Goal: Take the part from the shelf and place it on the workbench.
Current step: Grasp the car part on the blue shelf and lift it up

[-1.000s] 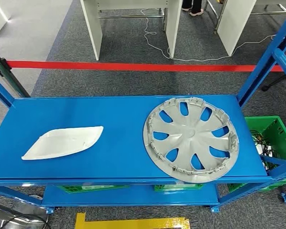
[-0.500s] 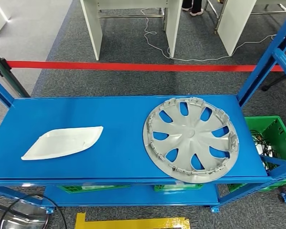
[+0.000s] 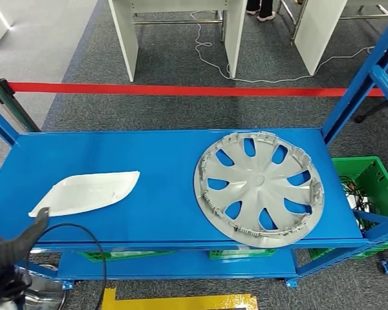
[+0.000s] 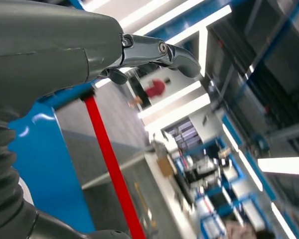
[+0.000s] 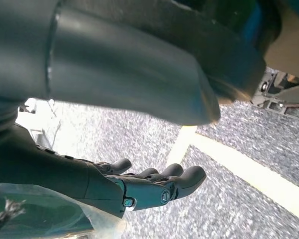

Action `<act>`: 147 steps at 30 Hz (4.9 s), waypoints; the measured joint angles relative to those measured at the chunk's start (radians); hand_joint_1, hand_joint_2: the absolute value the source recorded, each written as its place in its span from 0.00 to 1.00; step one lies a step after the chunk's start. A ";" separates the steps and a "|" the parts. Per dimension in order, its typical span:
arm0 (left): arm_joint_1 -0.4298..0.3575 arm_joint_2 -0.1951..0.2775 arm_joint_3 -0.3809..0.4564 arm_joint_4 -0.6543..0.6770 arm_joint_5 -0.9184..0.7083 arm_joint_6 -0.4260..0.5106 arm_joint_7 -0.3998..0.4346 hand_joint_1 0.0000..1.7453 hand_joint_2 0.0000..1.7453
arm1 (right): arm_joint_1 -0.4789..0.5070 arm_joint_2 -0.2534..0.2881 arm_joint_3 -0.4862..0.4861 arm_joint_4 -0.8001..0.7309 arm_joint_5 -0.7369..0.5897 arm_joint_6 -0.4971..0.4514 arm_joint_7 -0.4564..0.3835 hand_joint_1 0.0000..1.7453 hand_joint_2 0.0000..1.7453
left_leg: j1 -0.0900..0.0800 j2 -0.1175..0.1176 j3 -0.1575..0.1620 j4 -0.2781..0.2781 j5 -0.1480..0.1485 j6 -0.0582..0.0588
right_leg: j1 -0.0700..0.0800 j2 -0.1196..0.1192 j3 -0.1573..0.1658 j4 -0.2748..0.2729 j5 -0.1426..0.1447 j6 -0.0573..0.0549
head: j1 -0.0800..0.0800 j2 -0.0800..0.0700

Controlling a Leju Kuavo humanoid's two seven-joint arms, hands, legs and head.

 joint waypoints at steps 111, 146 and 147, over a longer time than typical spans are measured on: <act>-0.235 0.276 -0.163 0.572 -0.786 -0.036 0.481 0.00 1.00 | -0.041 -0.005 0.124 -0.001 0.169 0.111 0.046 0.00 1.00 | 0.001 0.001 0.000 0.000 0.001 0.000 | 0.001 0.000 0.005 0.001 0.001 0.000 | 0.000 0.000; -0.297 0.260 -0.179 0.725 -0.957 0.081 0.532 1.00 1.00 | -0.041 -0.005 0.124 -0.001 0.176 0.108 0.047 0.00 1.00 | 0.001 0.001 -0.001 0.000 0.001 0.000 | 0.001 0.000 0.010 0.001 0.001 0.000 | 0.000 0.000; -0.297 0.259 -0.179 0.725 -0.956 0.082 0.531 1.00 1.00 | -0.041 -0.005 0.124 -0.001 0.176 0.108 0.047 0.00 1.00 | 0.001 0.001 -0.001 0.000 0.001 0.000 | 0.001 0.000 0.010 0.001 0.001 0.000 | 0.000 0.000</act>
